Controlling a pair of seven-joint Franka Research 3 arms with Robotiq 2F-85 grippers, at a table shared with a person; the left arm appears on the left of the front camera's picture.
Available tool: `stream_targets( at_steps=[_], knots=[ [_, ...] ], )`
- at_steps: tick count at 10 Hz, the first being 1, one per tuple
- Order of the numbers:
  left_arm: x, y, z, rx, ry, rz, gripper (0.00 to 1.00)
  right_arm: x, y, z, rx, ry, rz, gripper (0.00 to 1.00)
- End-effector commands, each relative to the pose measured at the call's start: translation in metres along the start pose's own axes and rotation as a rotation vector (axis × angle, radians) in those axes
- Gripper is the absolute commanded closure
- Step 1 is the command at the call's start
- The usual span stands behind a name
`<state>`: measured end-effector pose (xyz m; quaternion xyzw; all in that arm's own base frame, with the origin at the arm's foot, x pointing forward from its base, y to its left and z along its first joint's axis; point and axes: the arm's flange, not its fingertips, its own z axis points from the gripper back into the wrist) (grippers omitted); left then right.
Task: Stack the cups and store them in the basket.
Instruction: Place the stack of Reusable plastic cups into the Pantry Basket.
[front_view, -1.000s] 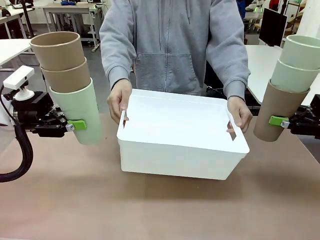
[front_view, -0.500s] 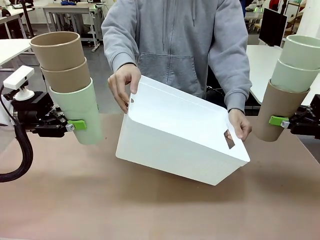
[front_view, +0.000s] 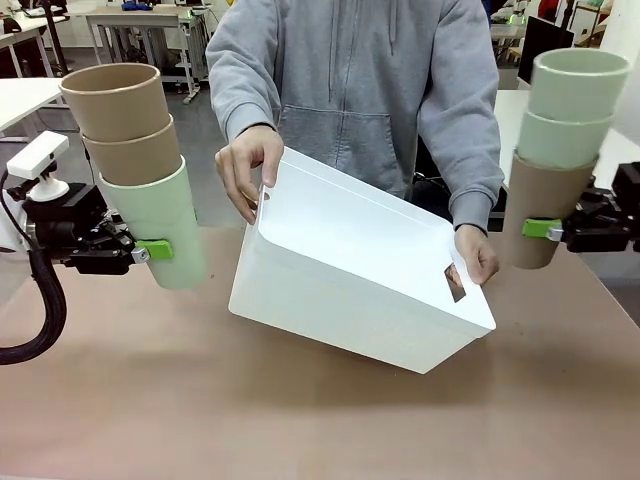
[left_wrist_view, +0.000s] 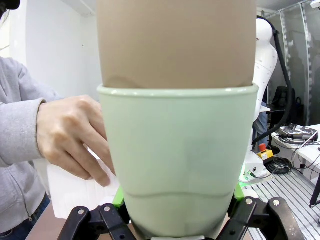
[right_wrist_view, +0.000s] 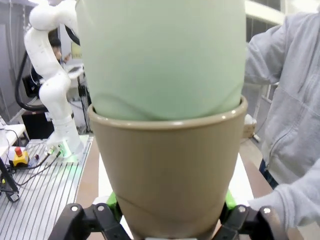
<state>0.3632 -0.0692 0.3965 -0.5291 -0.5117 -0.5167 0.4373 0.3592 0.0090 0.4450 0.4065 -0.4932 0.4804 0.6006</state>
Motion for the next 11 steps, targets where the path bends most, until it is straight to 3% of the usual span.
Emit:
stream_targets(
  at_steps=[1, 3, 6, 11],
  knots=[
    [0.003, 0.0, -0.001, -0.004, -0.007, -0.013, 0.15, 0.03, 0.011, -0.038, -0.004, 0.162, -0.018, 0.16],
    [0.003, 0.0, -0.001, -0.004, -0.007, -0.013, 0.15, 0.043, 0.014, -0.081, 0.005, 0.333, -0.02, 0.16],
    [0.003, 0.0, -0.001, -0.004, -0.007, -0.013, 0.15, 0.036, 0.018, -0.135, -0.035, 0.559, 0.02, 0.16],
    [0.003, 0.0, -0.001, -0.004, -0.007, -0.013, 0.15, 0.012, 0.009, -0.211, -0.037, 0.775, 0.051, 0.16]
  ],
)
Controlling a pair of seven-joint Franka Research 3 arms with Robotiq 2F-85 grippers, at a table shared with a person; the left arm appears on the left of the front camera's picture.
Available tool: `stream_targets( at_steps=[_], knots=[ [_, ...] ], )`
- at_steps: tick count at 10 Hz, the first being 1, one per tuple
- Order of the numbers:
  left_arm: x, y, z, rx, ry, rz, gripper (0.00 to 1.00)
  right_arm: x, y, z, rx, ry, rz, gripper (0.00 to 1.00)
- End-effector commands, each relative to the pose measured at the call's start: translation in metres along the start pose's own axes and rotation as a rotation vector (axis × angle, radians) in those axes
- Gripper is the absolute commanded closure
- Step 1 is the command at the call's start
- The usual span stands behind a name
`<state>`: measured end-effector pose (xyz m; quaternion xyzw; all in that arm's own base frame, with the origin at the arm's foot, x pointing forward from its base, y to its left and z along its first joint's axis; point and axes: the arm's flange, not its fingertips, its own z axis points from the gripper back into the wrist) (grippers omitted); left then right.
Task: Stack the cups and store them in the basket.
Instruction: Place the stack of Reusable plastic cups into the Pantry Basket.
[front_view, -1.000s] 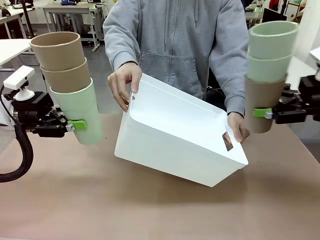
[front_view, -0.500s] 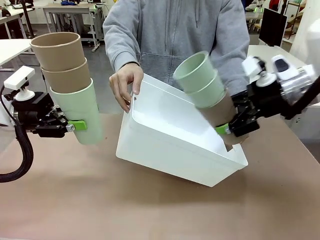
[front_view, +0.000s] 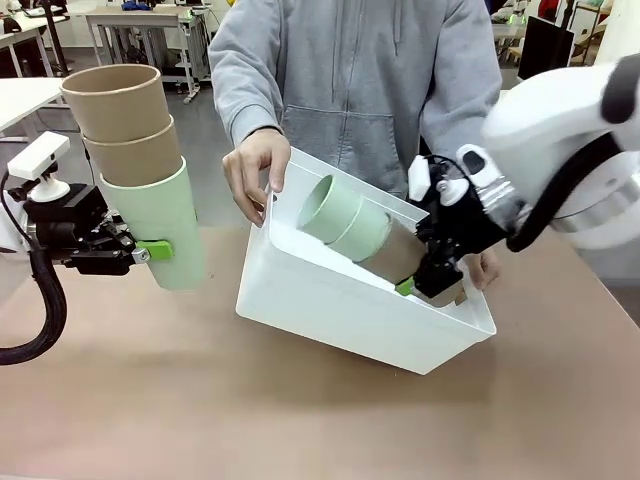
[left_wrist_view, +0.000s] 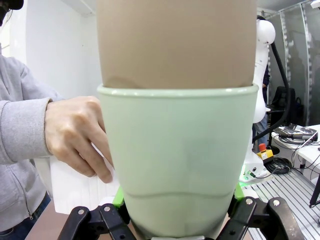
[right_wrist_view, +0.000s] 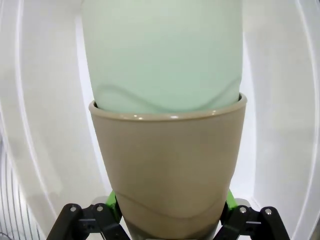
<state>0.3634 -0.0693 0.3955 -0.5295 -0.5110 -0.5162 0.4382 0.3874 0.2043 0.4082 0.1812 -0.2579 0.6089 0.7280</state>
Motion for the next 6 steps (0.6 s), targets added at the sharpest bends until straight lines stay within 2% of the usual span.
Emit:
stream_targets(
  at_steps=[1, 4, 6],
  knots=[
    [0.004, -0.001, 0.0, -0.005, -0.008, -0.015, 0.15, 0.013, 0.008, -0.009, -0.002, 0.045, -0.013, 0.16],
    [0.004, -0.001, 0.0, -0.005, -0.008, -0.015, 0.15, -0.003, 0.032, -0.02, 0.018, 0.092, 0.003, 0.16],
    [0.004, -0.001, 0.0, -0.005, -0.008, -0.015, 0.15, -0.007, 0.036, -0.019, 0.023, 0.088, 0.019, 0.16]
  ],
)
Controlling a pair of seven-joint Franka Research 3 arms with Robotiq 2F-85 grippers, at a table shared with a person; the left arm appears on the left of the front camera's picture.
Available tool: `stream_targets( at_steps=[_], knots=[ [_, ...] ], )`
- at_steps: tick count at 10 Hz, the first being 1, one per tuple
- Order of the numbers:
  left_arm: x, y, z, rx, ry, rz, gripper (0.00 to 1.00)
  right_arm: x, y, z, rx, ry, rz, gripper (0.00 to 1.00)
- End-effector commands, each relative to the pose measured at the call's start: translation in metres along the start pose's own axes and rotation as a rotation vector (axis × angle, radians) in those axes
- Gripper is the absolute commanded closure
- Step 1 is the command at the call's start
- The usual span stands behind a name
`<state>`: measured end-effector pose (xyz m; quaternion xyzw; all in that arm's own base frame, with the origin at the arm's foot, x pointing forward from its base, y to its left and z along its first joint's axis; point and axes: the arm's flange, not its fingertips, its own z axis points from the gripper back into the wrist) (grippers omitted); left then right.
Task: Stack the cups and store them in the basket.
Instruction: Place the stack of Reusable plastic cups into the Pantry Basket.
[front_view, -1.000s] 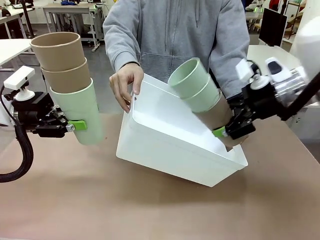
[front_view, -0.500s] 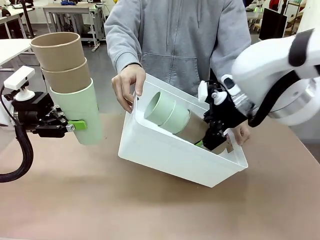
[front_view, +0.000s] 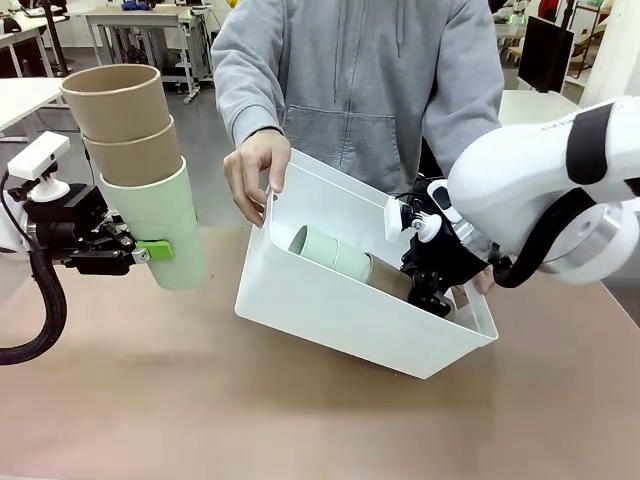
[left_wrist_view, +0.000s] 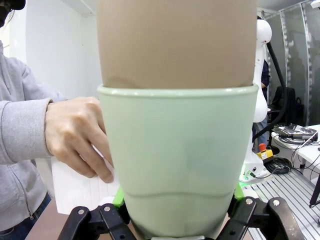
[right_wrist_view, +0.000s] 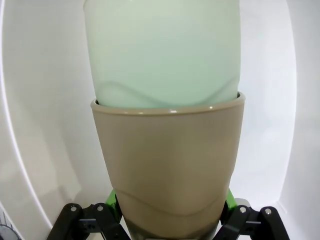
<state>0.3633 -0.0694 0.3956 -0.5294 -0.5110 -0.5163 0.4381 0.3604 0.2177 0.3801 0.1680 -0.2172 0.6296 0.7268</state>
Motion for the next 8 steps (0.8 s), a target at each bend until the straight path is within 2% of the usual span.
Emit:
stream_targets(
  at_steps=[1, 3, 4, 8],
  knots=[
    [0.0039, -0.0006, -0.0004, -0.004, -0.008, -0.015, 0.15, 0.0022, 0.0033, 0.0048, -0.005, -0.022, -0.005, 0.16],
    [0.0039, -0.0006, -0.0004, -0.004, -0.008, -0.015, 0.15, -0.0041, -0.0048, 0.0013, 0.009, -0.109, 0.009, 0.16],
    [0.0039, -0.0006, -0.0004, -0.004, -0.008, -0.015, 0.15, -0.0018, -0.0008, 0.0028, 0.002, -0.013, -0.007, 0.16],
    [0.0039, -0.0006, -0.0004, -0.004, -0.008, -0.015, 0.15, -0.0018, -0.0008, 0.0028, 0.002, -0.013, -0.007, 0.16]
  ],
)
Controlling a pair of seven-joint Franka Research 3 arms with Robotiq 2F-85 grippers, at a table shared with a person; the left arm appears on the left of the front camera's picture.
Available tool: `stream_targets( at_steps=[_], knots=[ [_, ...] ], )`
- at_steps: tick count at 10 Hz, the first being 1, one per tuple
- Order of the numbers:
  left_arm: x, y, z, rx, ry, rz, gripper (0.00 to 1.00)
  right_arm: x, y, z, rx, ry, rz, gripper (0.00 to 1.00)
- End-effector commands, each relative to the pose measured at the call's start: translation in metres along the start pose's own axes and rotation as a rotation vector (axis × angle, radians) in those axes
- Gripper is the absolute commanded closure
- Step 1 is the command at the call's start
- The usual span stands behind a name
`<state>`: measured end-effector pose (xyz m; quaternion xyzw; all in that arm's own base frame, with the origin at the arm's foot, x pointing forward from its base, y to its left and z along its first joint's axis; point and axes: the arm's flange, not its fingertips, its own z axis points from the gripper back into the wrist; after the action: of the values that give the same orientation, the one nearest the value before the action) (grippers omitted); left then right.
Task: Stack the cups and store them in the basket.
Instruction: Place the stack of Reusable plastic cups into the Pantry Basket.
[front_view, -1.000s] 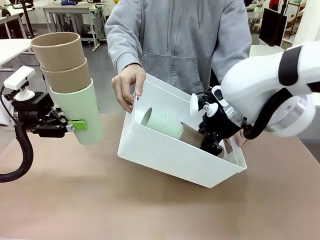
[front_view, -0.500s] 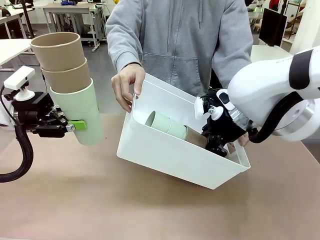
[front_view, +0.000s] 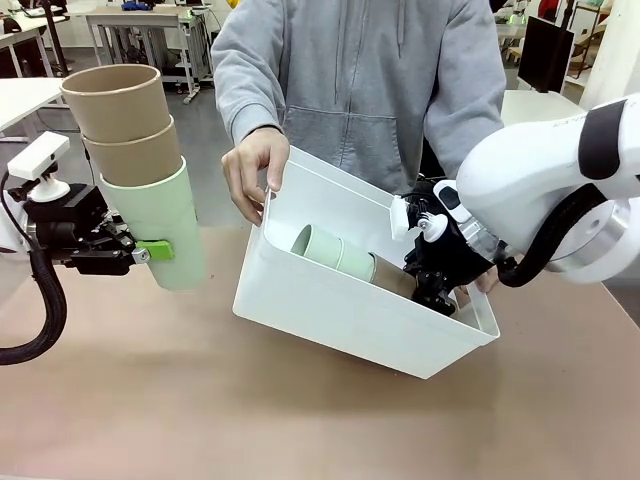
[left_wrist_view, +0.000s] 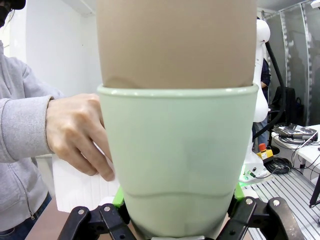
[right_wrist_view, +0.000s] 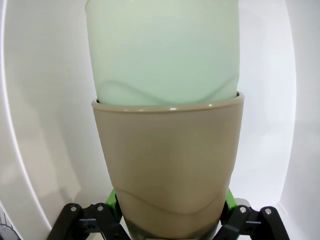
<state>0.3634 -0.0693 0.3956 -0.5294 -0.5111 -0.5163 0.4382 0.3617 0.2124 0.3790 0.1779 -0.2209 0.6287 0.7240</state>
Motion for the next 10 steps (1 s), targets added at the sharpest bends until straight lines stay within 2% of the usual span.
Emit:
stream_targets(
  at_steps=[1, 3, 7, 8, 10],
  knots=[
    [0.004, -0.001, 0.0, -0.005, -0.008, -0.015, 0.15, 0.0, 0.0, 0.0, 0.0, 0.0, 0.0, 0.16],
    [0.004, -0.001, 0.0, -0.005, -0.008, -0.015, 0.15, 0.013, -0.01, -0.022, -0.037, 0.057, -0.08, 0.16],
    [0.004, -0.001, 0.0, -0.005, -0.008, -0.015, 0.15, 0.022, -0.022, -0.047, -0.053, 0.102, -0.082, 0.16],
    [0.004, -0.001, 0.0, -0.005, -0.008, -0.015, 0.15, 0.024, -0.024, -0.051, -0.055, 0.117, -0.076, 0.0],
    [0.004, -0.001, 0.0, -0.005, -0.008, -0.015, 0.15, 0.024, -0.027, -0.051, -0.045, 0.131, -0.063, 0.0]
  ],
)
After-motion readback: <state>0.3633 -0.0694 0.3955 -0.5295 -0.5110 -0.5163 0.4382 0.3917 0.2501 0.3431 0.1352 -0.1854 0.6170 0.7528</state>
